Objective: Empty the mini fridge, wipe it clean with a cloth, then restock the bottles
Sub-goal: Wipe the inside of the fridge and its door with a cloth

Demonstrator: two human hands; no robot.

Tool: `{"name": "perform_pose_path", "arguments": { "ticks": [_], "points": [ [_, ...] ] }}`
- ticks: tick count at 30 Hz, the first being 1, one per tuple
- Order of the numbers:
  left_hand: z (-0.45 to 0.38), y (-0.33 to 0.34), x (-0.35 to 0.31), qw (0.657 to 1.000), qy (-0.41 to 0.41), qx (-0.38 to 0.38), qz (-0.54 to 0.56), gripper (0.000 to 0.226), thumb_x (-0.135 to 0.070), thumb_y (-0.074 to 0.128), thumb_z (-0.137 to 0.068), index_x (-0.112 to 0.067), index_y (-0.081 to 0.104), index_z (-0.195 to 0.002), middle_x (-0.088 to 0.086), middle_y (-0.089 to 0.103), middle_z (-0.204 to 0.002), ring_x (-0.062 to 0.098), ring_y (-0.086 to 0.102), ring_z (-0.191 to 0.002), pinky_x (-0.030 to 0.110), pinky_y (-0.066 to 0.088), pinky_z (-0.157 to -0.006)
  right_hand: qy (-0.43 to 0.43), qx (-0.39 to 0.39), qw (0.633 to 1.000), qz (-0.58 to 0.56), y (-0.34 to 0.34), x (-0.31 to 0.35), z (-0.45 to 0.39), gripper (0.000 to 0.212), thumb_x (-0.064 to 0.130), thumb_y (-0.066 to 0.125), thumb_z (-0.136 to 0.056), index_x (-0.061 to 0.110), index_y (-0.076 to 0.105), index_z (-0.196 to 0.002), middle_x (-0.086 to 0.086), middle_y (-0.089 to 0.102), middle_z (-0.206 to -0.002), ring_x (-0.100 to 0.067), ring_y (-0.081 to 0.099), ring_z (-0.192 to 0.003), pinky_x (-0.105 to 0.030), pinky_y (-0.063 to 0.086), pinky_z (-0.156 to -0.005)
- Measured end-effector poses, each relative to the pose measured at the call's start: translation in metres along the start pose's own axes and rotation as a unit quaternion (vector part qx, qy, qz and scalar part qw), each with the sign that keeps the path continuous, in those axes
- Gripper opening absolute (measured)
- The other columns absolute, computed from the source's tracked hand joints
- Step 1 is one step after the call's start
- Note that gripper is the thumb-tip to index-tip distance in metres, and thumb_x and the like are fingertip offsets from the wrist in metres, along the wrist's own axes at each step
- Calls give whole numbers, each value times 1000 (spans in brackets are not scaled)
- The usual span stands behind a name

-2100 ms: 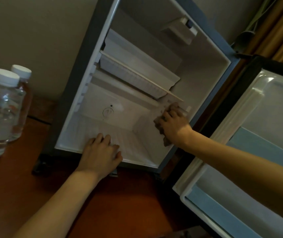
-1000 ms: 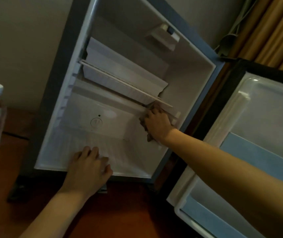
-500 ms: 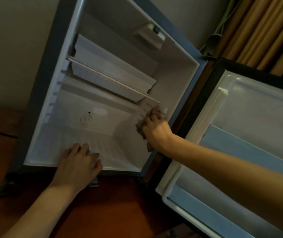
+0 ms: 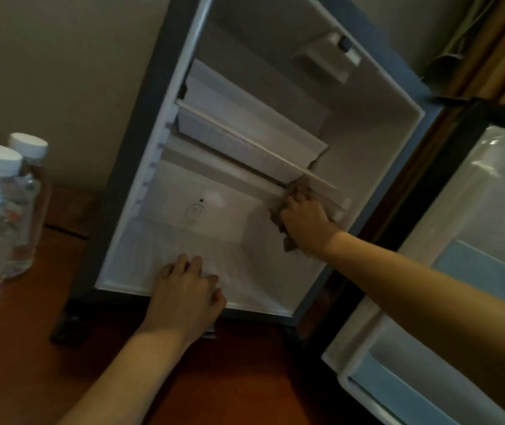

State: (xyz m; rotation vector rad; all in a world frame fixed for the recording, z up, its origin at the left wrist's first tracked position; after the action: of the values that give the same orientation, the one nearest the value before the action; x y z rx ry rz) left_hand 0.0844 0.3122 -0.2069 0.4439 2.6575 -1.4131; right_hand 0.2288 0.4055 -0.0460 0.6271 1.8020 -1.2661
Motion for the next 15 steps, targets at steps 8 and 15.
{"name": "perform_pose_path", "arguments": {
  "ticks": [8, 15],
  "points": [
    [-2, -1, 2, 1000, -6, -2, 15, 60, -52, 21, -83, -31, 75, -102, -1, 57, -105, 23, 49, -106, 39, 42, -86, -7, -31, 999, 28, -5, -2, -14, 59, 54, 64, -85, 18, 57, -131, -9, 48, -138, -34, 42, -129, -43, 38, -106],
    [2, -4, 0, 1000, -5, 17, 19, 40, -50, 43, -94, -32, 73, -114, 0, 58, -111, 23, 48, -111, 38, 43, -91, -28, -38, 999, 27, 2, -9, 48, 43, 47, 78, -72, 14, 73, -100, -14, 62, -115, -37, 56, -107, -47, 47, -96]
  ]
}}
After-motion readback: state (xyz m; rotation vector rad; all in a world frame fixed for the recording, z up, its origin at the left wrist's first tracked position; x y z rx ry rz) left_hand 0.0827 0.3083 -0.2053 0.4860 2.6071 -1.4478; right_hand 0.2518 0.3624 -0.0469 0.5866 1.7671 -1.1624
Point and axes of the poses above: each hand's wrist, its own z-axis away from the middle knuckle, its own y-axis out of the palm, x = y × z, the point moved 7 cm from there along -z, towards the middle knuckle
